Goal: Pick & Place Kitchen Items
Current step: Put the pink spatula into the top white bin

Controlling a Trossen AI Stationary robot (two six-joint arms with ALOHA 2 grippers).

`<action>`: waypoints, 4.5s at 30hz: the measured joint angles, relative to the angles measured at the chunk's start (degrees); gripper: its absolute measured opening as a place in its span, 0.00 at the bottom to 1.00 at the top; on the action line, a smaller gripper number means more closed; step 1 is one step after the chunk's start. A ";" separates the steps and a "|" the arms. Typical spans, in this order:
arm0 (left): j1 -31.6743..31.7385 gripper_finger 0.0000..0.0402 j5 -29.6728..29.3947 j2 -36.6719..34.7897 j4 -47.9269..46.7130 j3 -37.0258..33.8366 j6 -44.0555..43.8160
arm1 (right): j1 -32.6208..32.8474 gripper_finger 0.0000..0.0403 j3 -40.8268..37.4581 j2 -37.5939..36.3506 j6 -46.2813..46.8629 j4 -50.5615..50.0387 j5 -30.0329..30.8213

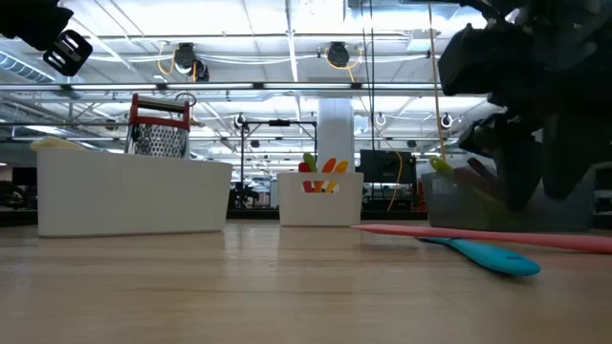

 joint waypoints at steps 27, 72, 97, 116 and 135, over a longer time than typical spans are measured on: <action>0.00 0.17 -0.04 0.01 -0.05 0.00 -1.51 | -0.20 0.12 -1.25 12.20 1.99 -3.64 5.92; -0.01 0.17 -0.02 0.01 -0.48 0.00 1.02 | -8.86 0.06 -0.71 -10.95 35.47 33.12 -11.04; -0.01 0.17 -0.02 0.00 -0.44 0.00 1.76 | -31.35 0.06 -0.71 -10.95 71.24 44.03 -16.61; -0.01 0.17 -0.02 0.00 -0.45 0.00 1.90 | -50.47 0.06 -0.64 -5.57 74.04 37.82 -34.30; -0.01 0.17 -0.02 0.01 -0.47 0.00 2.16 | -57.34 0.06 -0.67 -0.22 71.98 38.34 -36.35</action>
